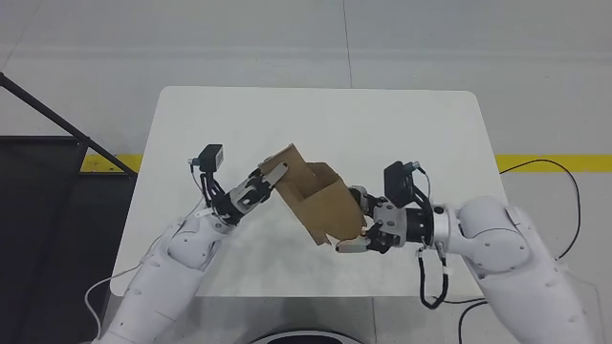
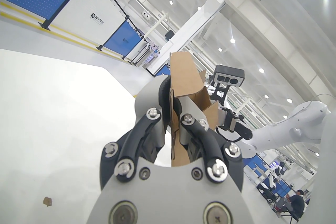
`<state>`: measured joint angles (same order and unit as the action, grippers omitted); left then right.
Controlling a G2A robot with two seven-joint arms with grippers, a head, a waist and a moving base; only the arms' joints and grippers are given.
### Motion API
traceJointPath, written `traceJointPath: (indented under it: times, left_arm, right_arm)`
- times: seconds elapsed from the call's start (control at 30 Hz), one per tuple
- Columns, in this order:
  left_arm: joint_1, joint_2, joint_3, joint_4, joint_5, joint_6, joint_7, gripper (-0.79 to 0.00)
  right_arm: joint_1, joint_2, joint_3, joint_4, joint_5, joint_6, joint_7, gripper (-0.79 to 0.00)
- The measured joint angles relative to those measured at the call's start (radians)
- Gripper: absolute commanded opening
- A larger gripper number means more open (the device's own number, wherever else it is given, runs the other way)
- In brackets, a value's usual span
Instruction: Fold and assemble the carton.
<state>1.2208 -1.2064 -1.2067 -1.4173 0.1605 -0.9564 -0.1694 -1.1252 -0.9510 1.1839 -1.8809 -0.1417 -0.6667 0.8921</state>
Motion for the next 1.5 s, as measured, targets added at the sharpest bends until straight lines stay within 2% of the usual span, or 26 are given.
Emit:
traceJointPath:
  times: [0.47,1.07,1.5]
  left_arm:
    - [-0.009,-0.009,0.009,0.005,0.019,-0.006,0.025,-0.785]
    - [-0.006,-0.013,0.004,0.01,0.021,-0.013,0.028,-0.785]
    - [-0.005,-0.013,0.002,0.008,0.021,-0.01,0.031,-0.785]
  right_arm:
    - [0.025,0.0,-0.046,-0.029,-0.013,-0.016,0.022,0.0]
    - [-0.027,0.01,0.018,-0.042,-0.066,0.002,-0.097,0.0]
    - [-0.027,0.01,0.018,-0.042,-0.066,0.002,-0.096,0.0]
